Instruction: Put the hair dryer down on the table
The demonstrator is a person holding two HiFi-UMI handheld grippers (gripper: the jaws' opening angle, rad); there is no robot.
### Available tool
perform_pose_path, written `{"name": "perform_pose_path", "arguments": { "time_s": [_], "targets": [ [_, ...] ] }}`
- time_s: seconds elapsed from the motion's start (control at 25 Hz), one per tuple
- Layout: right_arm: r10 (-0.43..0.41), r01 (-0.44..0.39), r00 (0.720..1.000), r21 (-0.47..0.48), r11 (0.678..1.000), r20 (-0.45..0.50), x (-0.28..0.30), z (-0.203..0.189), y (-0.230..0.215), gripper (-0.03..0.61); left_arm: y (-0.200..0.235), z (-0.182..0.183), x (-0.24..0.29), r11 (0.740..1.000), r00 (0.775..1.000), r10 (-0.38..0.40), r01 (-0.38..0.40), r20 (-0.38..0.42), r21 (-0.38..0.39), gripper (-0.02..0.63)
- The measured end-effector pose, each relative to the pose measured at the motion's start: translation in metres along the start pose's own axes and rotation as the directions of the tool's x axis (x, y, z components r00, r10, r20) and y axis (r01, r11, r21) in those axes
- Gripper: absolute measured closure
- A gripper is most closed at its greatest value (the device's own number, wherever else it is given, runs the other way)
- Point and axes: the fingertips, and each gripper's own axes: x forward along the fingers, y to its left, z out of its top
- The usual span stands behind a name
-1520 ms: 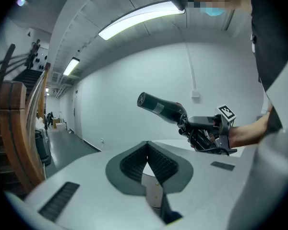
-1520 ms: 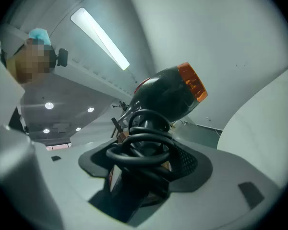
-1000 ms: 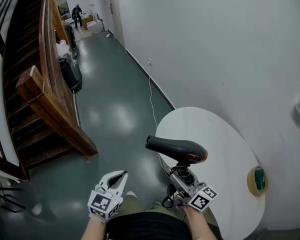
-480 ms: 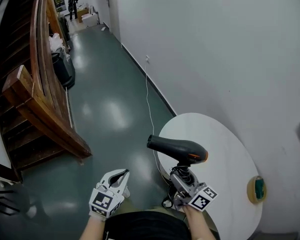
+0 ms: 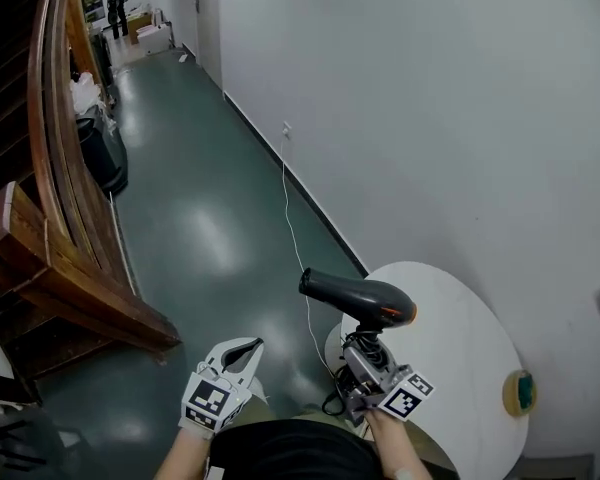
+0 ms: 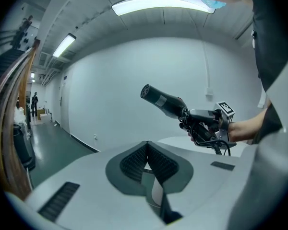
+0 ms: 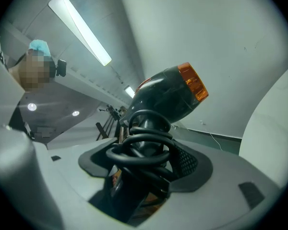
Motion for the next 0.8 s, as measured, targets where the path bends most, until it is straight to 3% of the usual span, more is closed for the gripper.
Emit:
{"name": "perform_pose_path", "arguments": {
  "time_s": [0.2,0.4,0.6,0.8],
  "targets": [
    [-0.046,0.045,0.999,0.024,0.999,0.029,0.048,-0.003,-0.004,0.236,0.052,0.008,0.015,0.998,0.998,-0.061,0.061,0.004,0.013,0.612],
    [-0.104,0.102,0.993,0.037,0.994,0.06,0.061,0.006,-0.021,0.236,0.069,0.009,0.043,0.993,0.993,-0.118,0.118,-0.01,0.003,0.612],
    [-0.179,0.177,0.981,0.041,0.983,0.08,0.058,0.019,-0.051,0.236,0.069,0.011,0.081,0.982,0.981,-0.189,0.189,-0.037,-0.005,0.612],
    [-0.266,0.26,0.954,0.06,0.964,0.139,0.029,0.036,-0.087,0.236,0.045,0.019,0.132,0.953,0.951,-0.297,0.3,-0.085,0.028,0.612]
  ]
}}
